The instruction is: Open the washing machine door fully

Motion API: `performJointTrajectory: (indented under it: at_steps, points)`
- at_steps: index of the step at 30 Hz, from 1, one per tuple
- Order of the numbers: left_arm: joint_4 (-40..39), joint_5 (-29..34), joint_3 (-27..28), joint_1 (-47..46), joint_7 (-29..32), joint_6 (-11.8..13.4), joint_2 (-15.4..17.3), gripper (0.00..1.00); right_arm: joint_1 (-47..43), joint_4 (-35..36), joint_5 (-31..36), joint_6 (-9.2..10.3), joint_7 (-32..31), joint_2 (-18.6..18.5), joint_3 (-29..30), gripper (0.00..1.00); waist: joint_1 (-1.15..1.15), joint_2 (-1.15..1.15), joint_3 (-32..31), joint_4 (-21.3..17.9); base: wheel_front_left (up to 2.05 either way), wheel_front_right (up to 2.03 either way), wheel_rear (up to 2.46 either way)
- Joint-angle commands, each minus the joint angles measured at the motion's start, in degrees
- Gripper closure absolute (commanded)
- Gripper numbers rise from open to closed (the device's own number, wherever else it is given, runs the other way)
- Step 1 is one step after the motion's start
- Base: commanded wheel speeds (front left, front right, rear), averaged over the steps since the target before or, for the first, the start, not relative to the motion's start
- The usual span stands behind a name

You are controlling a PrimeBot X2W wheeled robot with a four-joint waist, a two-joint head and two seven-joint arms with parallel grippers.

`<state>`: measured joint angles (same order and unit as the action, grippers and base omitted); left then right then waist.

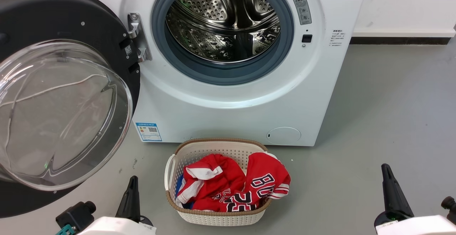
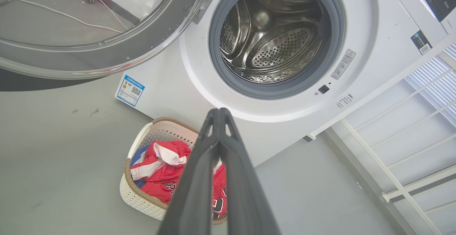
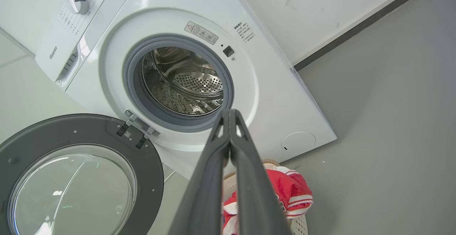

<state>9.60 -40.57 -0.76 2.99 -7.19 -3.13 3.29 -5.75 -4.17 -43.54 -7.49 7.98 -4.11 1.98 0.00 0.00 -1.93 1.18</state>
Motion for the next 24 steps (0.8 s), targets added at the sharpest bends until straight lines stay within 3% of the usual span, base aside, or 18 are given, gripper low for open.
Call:
performJointTrajectory:
  at_steps: [1, 24]
  points:
    - [-0.41, -1.88, 0.42, -1.59, 0.4, -0.38, 0.41, 1.0, 1.5, 0.2, -1.88, -0.01, -0.28, -0.52, 0.05, 1.0, 0.0, 0.0, 0.03, -0.01, 0.0, 0.0, 0.0]
    - [1.08, -18.54, 2.28, -4.25, 4.44, -1.73, 0.5, 1.0, 5.03, -2.99, -18.12, -0.01, -4.08, -0.76, 0.49, 1.0, 0.0, 0.0, 0.54, -0.3, 0.0, 0.0, 0.0]
